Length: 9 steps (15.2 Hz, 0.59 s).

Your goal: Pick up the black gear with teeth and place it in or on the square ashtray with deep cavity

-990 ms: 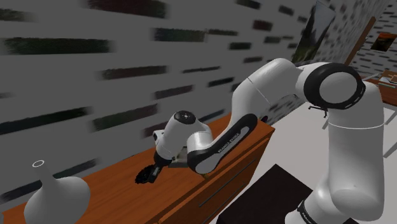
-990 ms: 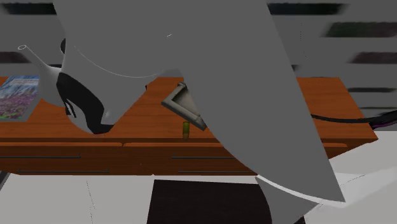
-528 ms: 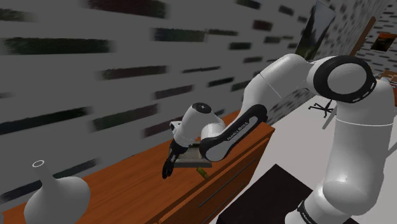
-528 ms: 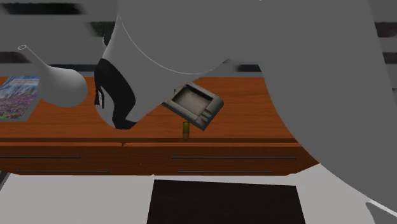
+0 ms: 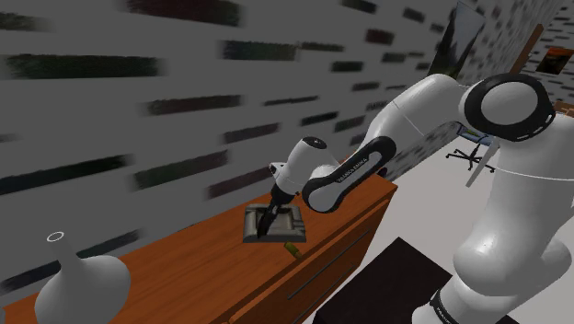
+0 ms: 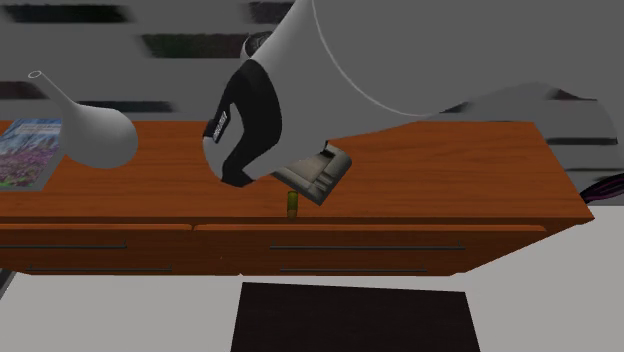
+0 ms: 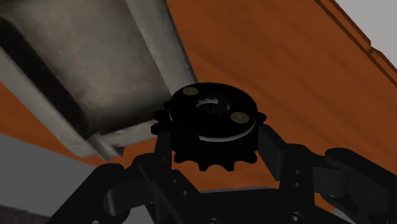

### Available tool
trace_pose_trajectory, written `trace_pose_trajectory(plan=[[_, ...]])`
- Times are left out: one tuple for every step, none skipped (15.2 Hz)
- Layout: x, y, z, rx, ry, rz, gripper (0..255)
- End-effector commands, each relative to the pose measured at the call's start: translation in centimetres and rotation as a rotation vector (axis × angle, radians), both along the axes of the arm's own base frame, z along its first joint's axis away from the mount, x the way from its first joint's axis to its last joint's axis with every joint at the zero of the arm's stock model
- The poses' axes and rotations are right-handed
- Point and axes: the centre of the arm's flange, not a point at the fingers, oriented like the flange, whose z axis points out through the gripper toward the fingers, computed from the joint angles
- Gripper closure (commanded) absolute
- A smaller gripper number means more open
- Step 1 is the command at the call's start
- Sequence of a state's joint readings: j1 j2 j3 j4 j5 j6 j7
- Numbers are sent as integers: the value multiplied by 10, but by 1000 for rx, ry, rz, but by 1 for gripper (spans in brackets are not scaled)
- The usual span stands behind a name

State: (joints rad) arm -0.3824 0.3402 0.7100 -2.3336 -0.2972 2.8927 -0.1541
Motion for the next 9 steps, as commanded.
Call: trace_pose_trajectory(plan=[[5,-28,-1,0,-1,2,255],[7,-41,0,0,-1,2,255],[10,-54,0,0,-1,2,255],[12,-67,1,0,-1,2,255],[15,-80,1,0,-1,2,255],[18,-93,2,0,-1,2,255],[20,-106,2,0,-1,2,255],[24,-123,3,0,-1,2,255],[24,-123,-2,0,-1,2,255]])
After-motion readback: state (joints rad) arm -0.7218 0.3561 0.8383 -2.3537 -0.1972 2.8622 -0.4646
